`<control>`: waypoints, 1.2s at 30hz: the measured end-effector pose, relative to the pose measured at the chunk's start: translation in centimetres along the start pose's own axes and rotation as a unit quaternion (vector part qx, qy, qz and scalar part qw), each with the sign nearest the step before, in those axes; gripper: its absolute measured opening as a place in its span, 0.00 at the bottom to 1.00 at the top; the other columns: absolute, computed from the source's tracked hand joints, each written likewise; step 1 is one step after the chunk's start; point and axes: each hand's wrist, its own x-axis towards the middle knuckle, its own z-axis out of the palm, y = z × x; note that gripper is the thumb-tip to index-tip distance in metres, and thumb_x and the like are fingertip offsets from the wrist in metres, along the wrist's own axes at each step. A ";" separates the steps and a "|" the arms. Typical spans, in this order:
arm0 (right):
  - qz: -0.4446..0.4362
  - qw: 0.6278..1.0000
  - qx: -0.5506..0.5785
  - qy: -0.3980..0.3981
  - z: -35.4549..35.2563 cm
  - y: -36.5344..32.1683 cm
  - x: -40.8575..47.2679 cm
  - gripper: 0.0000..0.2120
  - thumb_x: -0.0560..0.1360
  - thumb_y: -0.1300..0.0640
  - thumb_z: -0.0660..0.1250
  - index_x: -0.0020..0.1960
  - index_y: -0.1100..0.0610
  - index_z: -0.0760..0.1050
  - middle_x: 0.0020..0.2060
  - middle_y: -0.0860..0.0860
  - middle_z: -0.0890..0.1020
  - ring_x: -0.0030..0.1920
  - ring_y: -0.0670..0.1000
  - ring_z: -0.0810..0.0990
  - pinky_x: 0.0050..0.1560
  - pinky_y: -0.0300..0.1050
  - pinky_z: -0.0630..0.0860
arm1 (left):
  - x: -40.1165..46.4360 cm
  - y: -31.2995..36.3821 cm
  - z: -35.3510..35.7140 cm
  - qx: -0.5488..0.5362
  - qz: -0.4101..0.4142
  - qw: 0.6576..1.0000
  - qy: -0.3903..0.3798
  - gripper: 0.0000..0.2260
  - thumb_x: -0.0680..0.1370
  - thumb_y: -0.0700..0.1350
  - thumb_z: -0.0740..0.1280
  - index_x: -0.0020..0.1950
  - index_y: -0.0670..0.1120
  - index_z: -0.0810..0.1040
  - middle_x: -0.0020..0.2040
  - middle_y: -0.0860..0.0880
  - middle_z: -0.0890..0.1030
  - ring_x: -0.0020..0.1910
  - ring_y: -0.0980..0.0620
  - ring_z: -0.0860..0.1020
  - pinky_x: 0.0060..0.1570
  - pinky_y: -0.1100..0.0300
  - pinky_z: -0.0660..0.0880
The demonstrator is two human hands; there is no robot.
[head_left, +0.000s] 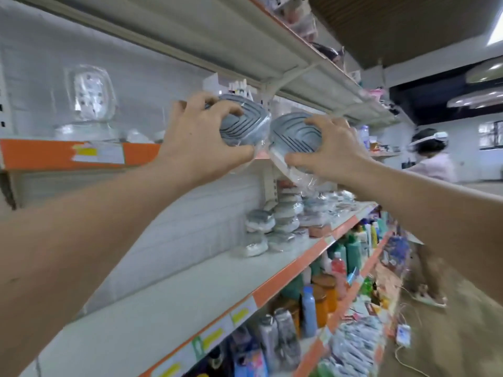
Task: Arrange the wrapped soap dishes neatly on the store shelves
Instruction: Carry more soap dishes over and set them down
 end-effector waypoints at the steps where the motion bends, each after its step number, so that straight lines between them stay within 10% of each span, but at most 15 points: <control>1: 0.010 1.000 -0.001 -0.006 0.0 2.3 0.7 0.37 0.67 0.43 0.72 0.71 0.48 0.62 0.65 0.54 0.66 0.64 0.56 0.66 0.62 0.49 0.67 | 0.9 1.2 2.0 -0.008 0.002 1.000 -0.013 0.31 0.62 0.63 0.63 0.64 0.55 0.72 0.66 0.49 0.65 0.65 0.46 0.62 0.61 0.64 0.57; 29: 0.034 0.979 -0.010 -0.202 26.9 31.8 21.6 0.34 0.69 0.41 0.69 0.71 0.50 0.64 0.64 0.55 0.72 0.62 0.56 0.71 0.55 0.44 0.69 | 12.1 -5.0 45.5 -0.001 -0.205 0.968 -0.147 0.24 0.73 0.54 0.68 0.68 0.53 0.69 0.69 0.48 0.63 0.66 0.44 0.59 0.61 0.58 0.61; 36: 0.015 0.966 0.040 -0.253 37.4 35.6 32.0 0.28 0.68 0.37 0.65 0.61 0.54 0.72 0.51 0.54 0.78 0.50 0.57 0.77 0.45 0.44 0.74 | 17.5 -8.4 56.2 0.061 -0.327 0.934 -0.134 0.27 0.73 0.57 0.66 0.70 0.51 0.66 0.68 0.46 0.63 0.65 0.43 0.60 0.61 0.55 0.63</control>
